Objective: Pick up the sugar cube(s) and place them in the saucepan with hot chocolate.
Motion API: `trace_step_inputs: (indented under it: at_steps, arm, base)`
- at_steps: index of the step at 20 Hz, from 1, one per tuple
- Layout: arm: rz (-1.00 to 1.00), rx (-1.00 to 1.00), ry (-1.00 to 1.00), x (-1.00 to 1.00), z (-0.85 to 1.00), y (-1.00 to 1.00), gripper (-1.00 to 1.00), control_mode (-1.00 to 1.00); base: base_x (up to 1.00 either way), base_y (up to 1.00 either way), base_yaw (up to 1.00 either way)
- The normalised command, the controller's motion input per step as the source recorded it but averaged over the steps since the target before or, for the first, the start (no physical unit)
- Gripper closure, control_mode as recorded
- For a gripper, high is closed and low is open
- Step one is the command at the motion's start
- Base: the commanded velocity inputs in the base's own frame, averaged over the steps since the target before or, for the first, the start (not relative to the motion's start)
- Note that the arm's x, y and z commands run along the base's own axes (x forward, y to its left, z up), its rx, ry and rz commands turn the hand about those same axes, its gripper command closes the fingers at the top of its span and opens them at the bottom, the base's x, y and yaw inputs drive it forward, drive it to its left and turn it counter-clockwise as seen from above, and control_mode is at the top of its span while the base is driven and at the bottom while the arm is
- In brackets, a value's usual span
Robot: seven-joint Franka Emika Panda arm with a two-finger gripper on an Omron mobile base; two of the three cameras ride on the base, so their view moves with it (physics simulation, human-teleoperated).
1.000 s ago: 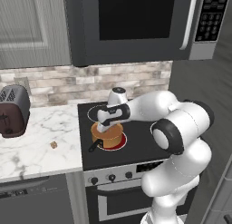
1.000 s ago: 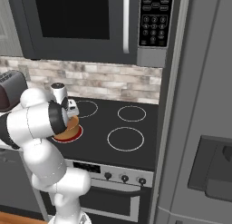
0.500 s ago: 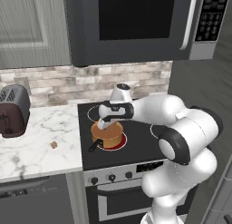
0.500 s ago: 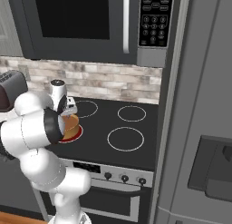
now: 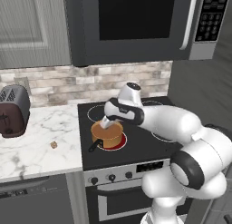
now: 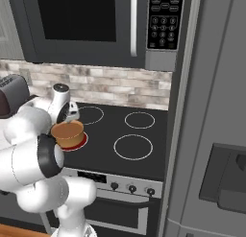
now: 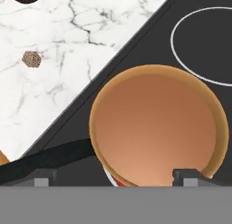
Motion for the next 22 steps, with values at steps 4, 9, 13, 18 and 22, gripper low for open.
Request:
trace_step_inputs:
  at_steps: [4, 9, 13, 18, 22]
  arm:
    - [0.05, 0.03, -0.05, -0.44, 0.17, 0.10, -1.00, -1.00]
    - [0.05, 0.00, -0.04, -0.48, 0.05, 0.28, -1.00, -1.00]
    - [0.03, 0.02, -0.08, -0.56, 0.01, 0.51, -1.00, -1.00]
    - [0.00, 0.00, -0.01, -0.43, 0.00, 0.95, -1.00, -1.00]
    - [0.00, 0.00, -0.01, -0.17, 0.00, 1.00, -1.00, -1.00]
  base:
    - [0.00, 0.00, 0.00]
    - [0.00, 0.00, 0.00]
    - [0.00, 0.00, 0.00]
    - [0.00, 0.00, 0.00]
    - [0.00, 0.00, 0.00]
